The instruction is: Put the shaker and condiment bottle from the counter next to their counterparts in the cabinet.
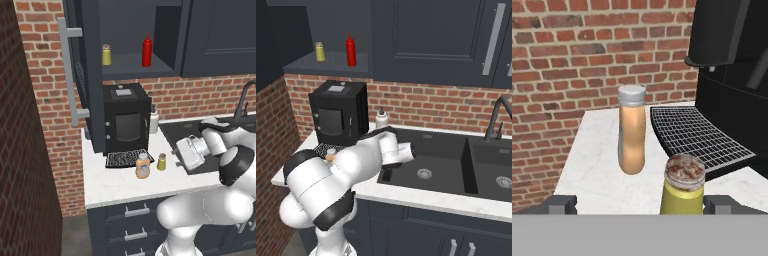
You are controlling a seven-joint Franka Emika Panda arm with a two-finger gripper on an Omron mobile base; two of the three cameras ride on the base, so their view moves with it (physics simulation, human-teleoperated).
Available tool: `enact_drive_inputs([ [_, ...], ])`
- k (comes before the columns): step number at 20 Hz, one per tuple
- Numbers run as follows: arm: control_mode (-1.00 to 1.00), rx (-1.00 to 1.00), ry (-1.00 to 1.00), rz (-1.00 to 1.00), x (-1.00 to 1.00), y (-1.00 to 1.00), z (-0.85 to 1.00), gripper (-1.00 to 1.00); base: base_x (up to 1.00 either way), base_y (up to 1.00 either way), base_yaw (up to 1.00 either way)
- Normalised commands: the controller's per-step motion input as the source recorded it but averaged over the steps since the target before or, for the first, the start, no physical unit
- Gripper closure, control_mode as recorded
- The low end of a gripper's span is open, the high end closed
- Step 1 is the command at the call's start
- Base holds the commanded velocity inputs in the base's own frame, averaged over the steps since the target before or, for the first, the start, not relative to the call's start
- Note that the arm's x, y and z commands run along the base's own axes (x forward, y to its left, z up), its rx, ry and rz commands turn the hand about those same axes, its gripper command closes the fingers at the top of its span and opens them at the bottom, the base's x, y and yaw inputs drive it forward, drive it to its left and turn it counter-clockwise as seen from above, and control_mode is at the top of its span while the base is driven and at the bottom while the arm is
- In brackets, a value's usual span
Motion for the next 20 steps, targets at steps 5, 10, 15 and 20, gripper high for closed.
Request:
enact_drive_inputs([
  [5, -1.0, 0.06, 0.07, 0.0, 0.3, 0.0, -0.04, -1.0, 0.0, 0.0, 0.0],
  [10, -1.0, 0.07, 0.04, 0.0, 0.2, 0.0, -0.04, -1.0, 0.0, 0.0, 0.0],
  [15, -1.0, 0.07, 0.0, 0.0, 0.18, 0.0, -0.07, -1.0, 0.0, 0.0, 0.0],
  [20, -1.0, 0.07, 0.0, 0.0, 0.08, 0.0, -0.08, -1.0, 0.0, 0.0, 0.0],
])
